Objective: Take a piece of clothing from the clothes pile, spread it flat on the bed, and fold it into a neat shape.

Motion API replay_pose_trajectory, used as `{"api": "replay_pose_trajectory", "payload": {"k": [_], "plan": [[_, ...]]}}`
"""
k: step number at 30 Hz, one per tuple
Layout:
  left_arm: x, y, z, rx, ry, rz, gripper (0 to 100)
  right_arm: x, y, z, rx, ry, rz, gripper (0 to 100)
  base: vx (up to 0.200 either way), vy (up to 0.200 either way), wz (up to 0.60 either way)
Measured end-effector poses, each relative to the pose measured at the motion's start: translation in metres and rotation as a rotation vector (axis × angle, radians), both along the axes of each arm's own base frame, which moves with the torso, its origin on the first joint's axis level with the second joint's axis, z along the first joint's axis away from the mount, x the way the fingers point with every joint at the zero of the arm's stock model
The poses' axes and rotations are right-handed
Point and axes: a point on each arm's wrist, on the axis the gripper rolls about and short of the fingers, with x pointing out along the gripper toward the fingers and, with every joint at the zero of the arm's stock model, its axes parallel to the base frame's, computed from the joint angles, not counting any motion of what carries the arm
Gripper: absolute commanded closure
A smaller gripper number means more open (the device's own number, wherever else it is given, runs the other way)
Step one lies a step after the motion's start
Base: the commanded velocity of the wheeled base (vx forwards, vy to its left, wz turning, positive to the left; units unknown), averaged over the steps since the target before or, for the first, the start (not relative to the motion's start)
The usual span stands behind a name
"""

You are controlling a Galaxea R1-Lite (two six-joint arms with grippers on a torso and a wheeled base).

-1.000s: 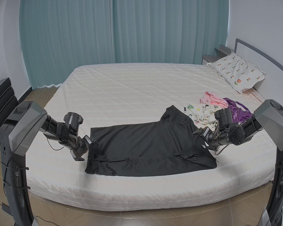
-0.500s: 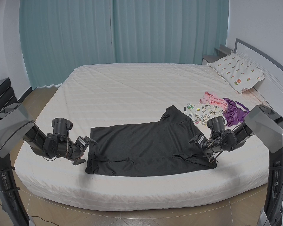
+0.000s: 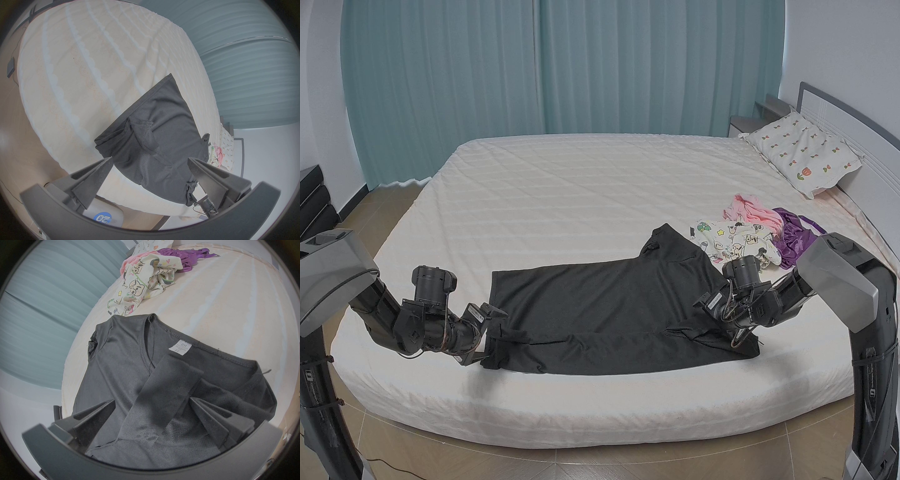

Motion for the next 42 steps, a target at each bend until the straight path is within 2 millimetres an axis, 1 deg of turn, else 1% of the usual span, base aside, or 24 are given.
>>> {"api": "replay_pose_trajectory", "payload": {"k": [1,11,20,26,29,36,42], "plan": [[0.0,0.0,0.0,0.0,0.001,0.0,0,0.0,0.001,-0.001,-0.001,0.002,0.001,100,0.0,0.0,0.0],[-0.001,0.0,-0.001,0.001,0.006,0.0,0,-0.001,0.004,-0.005,0.004,0.02,-0.005,100,0.0,0.0,0.0],[-0.001,0.0,-0.002,0.001,0.007,0.0,0,-0.004,0.001,0.003,0.003,0.028,-0.011,100,0.0,0.0,0.0],[-0.001,0.0,-0.002,0.001,0.008,0.0,0,-0.011,0.001,0.024,-0.01,0.059,0.0,100,0.0,0.0,0.0],[-0.002,0.0,-0.002,0.001,0.009,-0.001,0,-0.017,0.003,0.037,-0.025,0.082,0.015,100,0.0,0.0,0.0],[-0.002,0.0,-0.002,0.001,0.008,-0.001,0,-0.026,0.009,0.07,-0.03,0.066,0.046,100,0.0,0.0,0.0],[-0.002,0.0,-0.002,0.001,0.008,-0.001,0,-0.044,0.013,0.08,-0.036,0.084,0.066,100,0.0,0.0,0.0]]}}
